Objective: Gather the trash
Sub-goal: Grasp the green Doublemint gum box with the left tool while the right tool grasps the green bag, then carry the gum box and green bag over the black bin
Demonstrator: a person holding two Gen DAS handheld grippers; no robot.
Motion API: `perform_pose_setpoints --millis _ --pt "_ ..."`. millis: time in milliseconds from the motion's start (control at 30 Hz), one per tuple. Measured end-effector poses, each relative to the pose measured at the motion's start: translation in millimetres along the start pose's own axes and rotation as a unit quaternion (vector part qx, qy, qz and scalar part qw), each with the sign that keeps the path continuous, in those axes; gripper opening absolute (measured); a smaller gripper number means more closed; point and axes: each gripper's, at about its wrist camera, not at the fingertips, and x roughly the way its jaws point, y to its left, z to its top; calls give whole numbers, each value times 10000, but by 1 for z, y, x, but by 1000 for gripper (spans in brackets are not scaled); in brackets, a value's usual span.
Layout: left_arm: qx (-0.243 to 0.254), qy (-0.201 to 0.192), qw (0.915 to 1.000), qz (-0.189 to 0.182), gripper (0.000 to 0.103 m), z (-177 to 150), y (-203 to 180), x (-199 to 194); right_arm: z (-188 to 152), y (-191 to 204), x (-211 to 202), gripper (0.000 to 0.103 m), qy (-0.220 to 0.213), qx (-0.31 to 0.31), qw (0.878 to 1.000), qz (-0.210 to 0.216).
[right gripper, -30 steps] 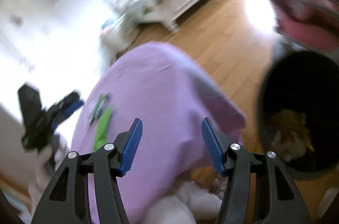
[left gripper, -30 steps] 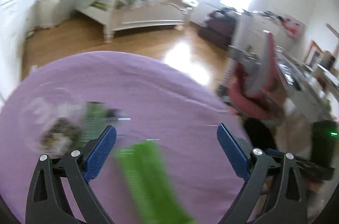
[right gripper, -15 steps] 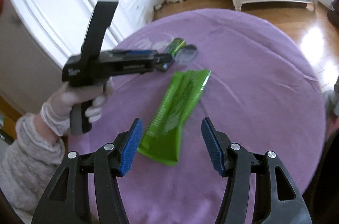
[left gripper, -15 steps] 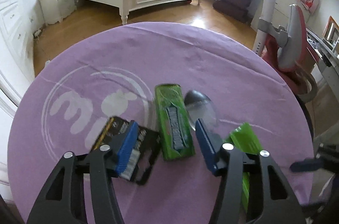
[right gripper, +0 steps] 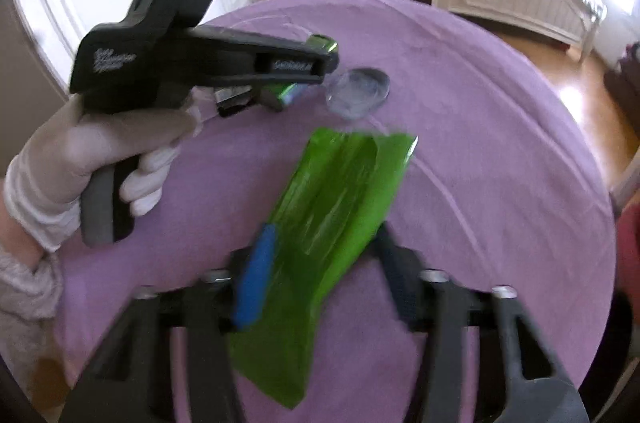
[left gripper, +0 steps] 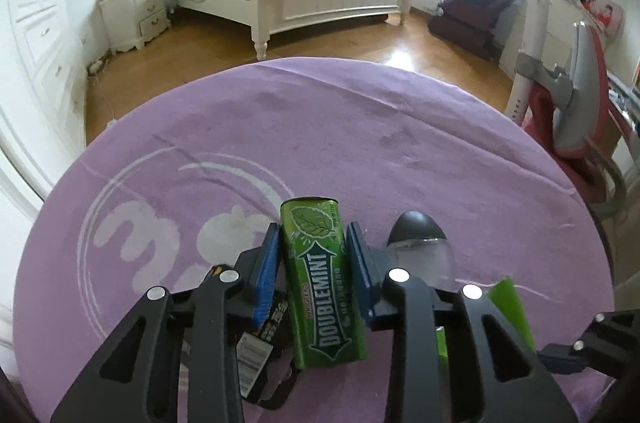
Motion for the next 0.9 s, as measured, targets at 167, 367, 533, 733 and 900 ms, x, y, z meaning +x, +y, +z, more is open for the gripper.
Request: perform_pose_setpoints --millis 167,367,533,733,900 --pt "-258 -1 9990 -356 32 -8 6 -16 -1 -23 -6 18 -149 460 9970 606" --pt "-377 -328 9957 -778 31 -11 -6 -57 -17 -58 -41 13 -740 1245 9784 1474" --pt "-41 -503 9924 -1126 30 -11 -54 -84 -37 -95 -80 13 -1282 1843 9615 1582" --pt "445 -655 9820 -1718 30 -4 -134 -98 -70 -153 -126 13 -1920 2486 9435 1053" --pt "973 -668 9691 -2166 30 1 -211 -98 -118 -208 -166 13 -2339 3032 9227 444"
